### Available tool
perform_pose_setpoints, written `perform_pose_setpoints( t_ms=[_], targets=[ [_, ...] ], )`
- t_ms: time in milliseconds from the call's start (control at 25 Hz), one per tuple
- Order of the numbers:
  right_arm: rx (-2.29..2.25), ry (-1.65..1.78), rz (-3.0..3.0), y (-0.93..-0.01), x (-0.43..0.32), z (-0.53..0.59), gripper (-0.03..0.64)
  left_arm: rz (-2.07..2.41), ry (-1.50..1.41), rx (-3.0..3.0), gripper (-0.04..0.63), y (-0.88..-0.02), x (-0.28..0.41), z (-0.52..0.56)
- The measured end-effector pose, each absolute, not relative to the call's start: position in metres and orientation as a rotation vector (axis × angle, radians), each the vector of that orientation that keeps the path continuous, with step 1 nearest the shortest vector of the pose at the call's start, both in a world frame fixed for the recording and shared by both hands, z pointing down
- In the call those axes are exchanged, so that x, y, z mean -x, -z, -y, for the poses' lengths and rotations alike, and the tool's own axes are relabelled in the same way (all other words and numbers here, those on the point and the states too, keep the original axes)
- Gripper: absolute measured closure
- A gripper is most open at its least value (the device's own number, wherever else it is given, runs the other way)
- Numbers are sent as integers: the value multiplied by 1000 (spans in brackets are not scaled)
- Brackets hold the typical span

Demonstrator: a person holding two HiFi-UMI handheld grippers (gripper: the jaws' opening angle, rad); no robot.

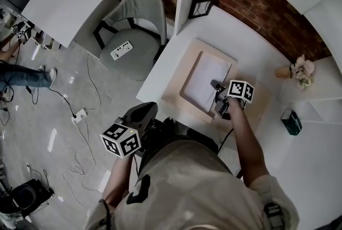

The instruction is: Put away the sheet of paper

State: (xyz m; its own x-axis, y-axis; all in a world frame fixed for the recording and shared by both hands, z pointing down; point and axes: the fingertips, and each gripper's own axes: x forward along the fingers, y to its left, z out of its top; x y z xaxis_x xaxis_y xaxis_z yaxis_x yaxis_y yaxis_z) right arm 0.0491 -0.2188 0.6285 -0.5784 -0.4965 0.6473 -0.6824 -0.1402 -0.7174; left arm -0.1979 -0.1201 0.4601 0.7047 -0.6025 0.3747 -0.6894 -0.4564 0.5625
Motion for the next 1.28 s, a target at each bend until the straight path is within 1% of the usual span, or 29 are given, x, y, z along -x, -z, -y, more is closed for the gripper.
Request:
perform_pose_setpoints(
  t_ms=[1280],
  targets=[
    [-1356,-1831,1921,-635,-35,231,589,990,-155,-2149,575,-473,210,123]
  ],
)
